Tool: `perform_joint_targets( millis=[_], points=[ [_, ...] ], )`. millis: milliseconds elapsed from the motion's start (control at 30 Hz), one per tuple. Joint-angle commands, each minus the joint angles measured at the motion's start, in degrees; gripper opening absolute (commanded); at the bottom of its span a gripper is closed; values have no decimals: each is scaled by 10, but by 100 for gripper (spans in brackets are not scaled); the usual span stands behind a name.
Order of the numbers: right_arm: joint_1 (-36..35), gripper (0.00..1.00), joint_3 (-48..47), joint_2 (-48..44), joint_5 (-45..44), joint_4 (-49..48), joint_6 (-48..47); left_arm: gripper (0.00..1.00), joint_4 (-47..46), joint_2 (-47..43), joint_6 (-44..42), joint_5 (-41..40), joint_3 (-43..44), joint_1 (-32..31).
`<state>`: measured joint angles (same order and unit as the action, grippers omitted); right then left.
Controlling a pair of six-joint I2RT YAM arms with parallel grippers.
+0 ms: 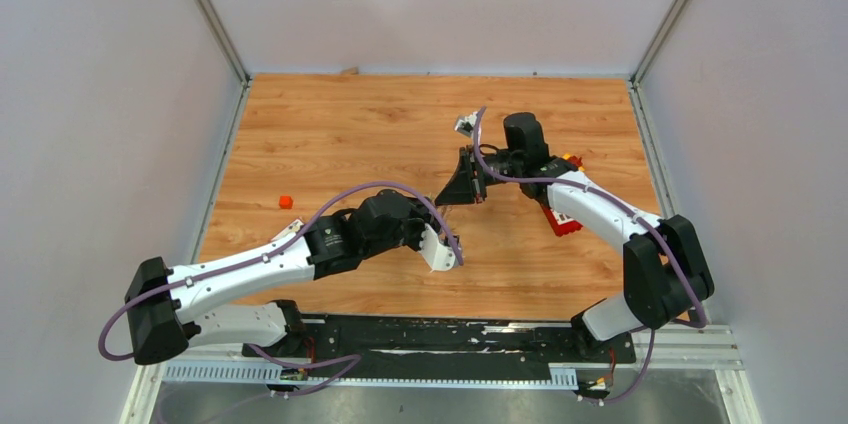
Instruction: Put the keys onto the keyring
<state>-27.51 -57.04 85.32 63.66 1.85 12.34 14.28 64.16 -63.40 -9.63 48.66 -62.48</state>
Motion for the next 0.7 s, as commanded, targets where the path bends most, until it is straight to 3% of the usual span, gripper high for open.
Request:
perform_joint_targets(
  millis=[0,667],
  points=[
    [7,0,-7,-13,26,-59,18,0,15,4,1,10,-6,-4],
    [14,0,8,-20,46,-102,46,0,20,6,12,22,0,-4]
  ],
)
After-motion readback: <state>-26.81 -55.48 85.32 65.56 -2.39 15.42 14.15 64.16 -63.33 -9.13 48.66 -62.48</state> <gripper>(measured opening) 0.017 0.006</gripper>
